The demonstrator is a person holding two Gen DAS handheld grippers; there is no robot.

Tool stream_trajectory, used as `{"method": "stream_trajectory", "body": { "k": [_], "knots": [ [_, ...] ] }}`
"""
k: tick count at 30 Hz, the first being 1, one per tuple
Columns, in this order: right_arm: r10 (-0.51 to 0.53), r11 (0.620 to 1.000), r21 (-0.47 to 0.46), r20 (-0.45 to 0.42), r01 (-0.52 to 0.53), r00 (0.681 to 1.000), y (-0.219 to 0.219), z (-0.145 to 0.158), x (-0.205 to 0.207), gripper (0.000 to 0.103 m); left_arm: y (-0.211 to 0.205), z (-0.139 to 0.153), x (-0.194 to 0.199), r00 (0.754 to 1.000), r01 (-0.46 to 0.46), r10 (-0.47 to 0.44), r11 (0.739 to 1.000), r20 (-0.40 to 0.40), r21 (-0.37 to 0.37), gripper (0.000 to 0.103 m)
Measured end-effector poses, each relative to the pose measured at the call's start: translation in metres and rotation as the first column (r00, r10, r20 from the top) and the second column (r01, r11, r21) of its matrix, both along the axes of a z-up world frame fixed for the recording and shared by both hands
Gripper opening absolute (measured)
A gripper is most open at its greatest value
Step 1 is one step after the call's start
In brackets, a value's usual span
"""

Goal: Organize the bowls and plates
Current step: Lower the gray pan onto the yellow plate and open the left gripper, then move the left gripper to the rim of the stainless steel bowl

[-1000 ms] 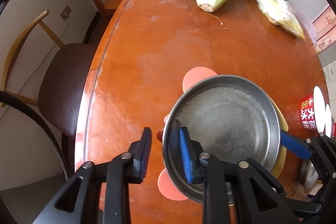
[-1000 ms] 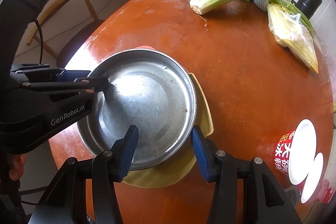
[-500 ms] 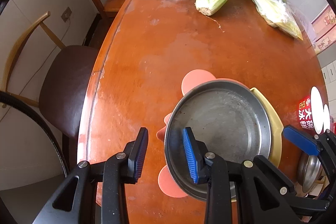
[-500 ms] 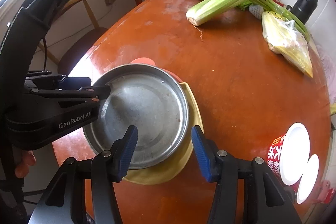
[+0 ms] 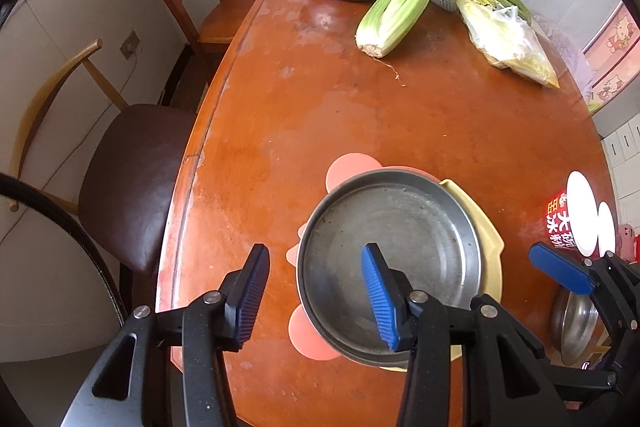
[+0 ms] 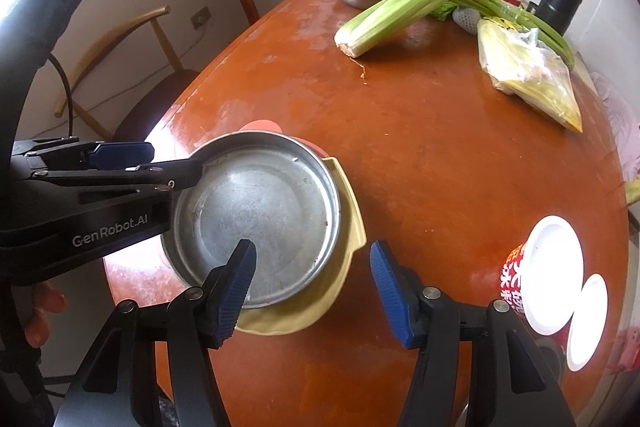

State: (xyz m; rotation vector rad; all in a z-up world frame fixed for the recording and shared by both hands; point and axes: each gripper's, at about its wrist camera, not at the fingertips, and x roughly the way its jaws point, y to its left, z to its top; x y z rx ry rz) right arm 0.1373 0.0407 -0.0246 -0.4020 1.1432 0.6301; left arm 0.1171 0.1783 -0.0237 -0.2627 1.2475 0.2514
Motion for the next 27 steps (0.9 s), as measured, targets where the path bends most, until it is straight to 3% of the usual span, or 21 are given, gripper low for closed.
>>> {"method": "stream_trajectory", "body": {
  "k": [27],
  "knots": [
    [-0.133,0.985,0.129,0.149,0.114,0.98,-0.055,0.069,-0.02,0.063,-0.054,0.066,-0.026,0.991,0.078,-0.083,0.996,0.103,0.053,0.05]
  ]
}}
